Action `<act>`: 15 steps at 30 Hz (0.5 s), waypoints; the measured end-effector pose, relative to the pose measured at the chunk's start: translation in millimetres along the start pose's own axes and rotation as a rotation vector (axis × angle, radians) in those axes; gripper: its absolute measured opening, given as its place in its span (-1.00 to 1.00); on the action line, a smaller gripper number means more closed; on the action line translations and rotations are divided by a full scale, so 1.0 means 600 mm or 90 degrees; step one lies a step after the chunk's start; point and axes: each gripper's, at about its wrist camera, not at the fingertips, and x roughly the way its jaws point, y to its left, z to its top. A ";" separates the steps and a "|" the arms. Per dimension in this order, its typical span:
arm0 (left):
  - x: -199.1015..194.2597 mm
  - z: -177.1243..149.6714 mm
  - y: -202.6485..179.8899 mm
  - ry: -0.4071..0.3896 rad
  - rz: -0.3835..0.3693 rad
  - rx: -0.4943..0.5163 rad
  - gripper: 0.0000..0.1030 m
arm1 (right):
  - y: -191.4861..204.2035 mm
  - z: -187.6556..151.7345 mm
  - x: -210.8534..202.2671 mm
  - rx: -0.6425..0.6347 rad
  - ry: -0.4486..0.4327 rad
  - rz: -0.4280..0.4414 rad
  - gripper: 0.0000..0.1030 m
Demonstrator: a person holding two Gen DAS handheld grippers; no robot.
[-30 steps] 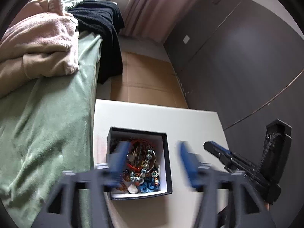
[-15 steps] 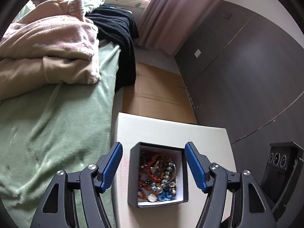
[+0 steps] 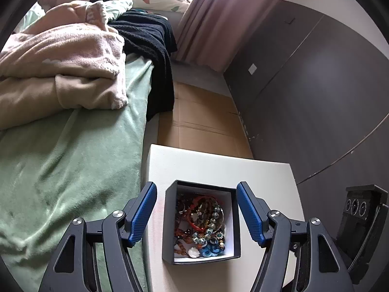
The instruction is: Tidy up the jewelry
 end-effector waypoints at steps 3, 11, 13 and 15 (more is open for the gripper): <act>-0.005 -0.008 -0.017 -0.015 0.014 0.015 0.33 | -0.011 -0.003 -0.012 0.008 -0.001 -0.015 0.42; -0.032 -0.035 -0.059 -0.059 0.027 0.054 0.91 | -0.037 -0.015 -0.066 0.002 -0.013 -0.044 0.88; -0.041 -0.040 -0.067 -0.071 0.032 0.061 0.96 | -0.044 -0.020 -0.083 -0.005 -0.020 -0.062 0.89; -0.048 -0.048 -0.081 -0.077 0.044 0.083 0.99 | -0.047 -0.024 -0.098 -0.015 -0.028 -0.079 0.91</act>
